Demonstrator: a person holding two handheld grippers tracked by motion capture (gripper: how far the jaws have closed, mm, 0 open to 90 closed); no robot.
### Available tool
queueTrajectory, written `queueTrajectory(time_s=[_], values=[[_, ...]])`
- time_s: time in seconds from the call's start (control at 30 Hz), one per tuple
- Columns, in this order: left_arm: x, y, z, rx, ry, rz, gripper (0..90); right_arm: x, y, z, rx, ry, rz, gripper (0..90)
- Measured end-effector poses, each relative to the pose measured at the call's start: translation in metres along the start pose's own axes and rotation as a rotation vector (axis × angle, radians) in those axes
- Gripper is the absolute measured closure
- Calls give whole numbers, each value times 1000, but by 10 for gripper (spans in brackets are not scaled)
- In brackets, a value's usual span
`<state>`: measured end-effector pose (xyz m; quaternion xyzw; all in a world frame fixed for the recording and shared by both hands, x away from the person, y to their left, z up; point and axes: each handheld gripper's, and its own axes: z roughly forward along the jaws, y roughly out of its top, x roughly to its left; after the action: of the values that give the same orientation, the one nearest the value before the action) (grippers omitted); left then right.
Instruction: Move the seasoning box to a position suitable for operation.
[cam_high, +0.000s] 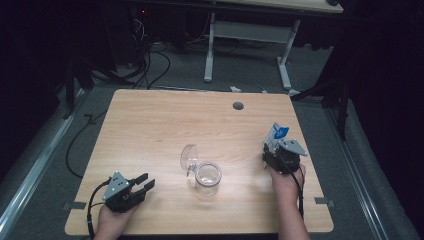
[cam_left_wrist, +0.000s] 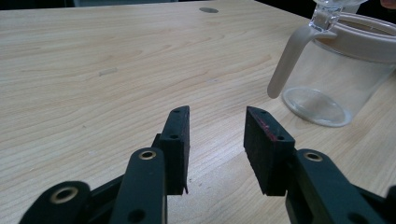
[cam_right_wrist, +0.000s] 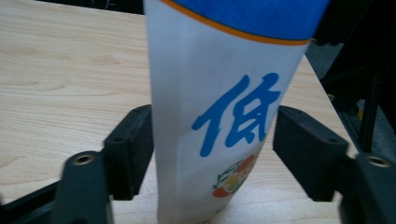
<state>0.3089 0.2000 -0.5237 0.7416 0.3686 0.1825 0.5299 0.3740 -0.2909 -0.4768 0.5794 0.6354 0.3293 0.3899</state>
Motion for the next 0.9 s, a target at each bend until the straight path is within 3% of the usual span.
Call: queueTrajectory(time_s=[0.27,0.4,0.5,0.9], values=[[-1,0,0,3,0,5,613,-7,-3,-5,-18,28,12,515],[-1,0,1,3,0,5,613,-11,-4,-7,-25,35,10,645],[-1,0,1,4,-1,6,613,-13,-3,-8,-21,46,19,676],[-1,0,0,1,1,5,612,-15,-3,-12,-34,81,-40,809]])
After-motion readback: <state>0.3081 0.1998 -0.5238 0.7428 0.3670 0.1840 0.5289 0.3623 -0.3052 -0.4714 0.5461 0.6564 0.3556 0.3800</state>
